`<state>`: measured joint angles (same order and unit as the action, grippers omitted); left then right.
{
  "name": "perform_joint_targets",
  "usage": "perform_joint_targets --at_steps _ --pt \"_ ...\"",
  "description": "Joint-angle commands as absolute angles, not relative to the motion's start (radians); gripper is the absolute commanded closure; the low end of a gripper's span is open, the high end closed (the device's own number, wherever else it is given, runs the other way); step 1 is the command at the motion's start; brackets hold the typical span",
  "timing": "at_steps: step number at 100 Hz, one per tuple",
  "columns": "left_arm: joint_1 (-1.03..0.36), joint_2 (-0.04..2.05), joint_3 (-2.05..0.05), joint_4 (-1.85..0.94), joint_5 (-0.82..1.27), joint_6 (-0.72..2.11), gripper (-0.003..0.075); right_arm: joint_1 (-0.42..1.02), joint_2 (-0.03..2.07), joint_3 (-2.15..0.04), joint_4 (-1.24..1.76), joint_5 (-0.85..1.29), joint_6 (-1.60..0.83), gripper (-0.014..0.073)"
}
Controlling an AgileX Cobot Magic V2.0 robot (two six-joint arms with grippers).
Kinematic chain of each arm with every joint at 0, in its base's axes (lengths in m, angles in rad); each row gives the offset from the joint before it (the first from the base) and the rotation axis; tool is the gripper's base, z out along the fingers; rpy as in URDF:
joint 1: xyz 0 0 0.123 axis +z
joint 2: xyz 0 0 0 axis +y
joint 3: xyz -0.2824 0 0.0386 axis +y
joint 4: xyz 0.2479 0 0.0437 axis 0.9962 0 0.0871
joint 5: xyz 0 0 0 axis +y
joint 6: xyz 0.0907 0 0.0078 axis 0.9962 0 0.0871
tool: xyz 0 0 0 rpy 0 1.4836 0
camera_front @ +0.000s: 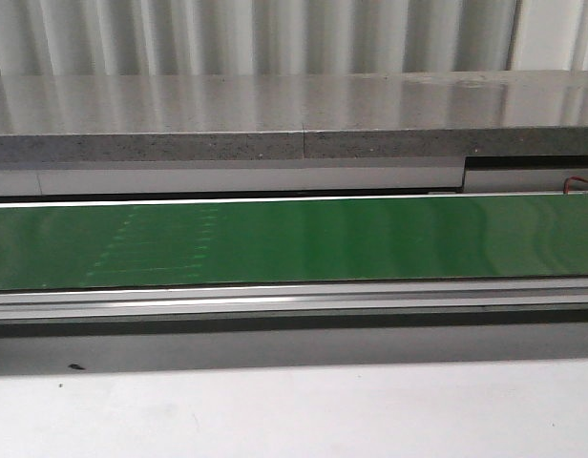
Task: Move button from right to left
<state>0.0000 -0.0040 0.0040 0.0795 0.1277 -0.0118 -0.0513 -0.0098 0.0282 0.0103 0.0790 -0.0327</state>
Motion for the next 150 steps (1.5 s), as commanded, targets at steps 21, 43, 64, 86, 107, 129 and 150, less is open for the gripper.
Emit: perform_joint_targets --at_steps 21,43,64,86,107,129,150 --pt "-0.01 -0.036 0.041 0.077 0.052 -0.02 0.0741 -0.059 -0.029 0.006 0.006 0.0 -0.034 0.0662" --pt "-0.01 -0.036 0.041 0.077 0.052 -0.02 0.0741 -0.059 -0.029 0.006 0.006 0.0 -0.034 0.0662" --pt "-0.01 -0.036 0.041 0.077 0.052 -0.02 0.0741 -0.059 -0.029 0.006 0.006 0.0 -0.034 0.0662" --pt "-0.01 -0.036 0.041 0.077 0.052 -0.02 0.0741 -0.059 -0.022 -0.026 0.0 0.038 -0.034 0.0662" --pt "-0.01 -0.036 0.041 0.077 0.052 -0.02 0.0741 -0.059 0.067 -0.206 0.0 0.269 -0.034 0.0662" --pt "-0.01 -0.036 0.041 0.077 0.052 -0.02 0.0741 -0.059 0.259 -0.445 0.0 0.579 -0.034 0.0662" --pt "-0.01 -0.036 0.041 0.077 0.052 -0.02 0.0741 -0.056 0.455 -0.595 0.021 0.693 -0.034 0.0662"
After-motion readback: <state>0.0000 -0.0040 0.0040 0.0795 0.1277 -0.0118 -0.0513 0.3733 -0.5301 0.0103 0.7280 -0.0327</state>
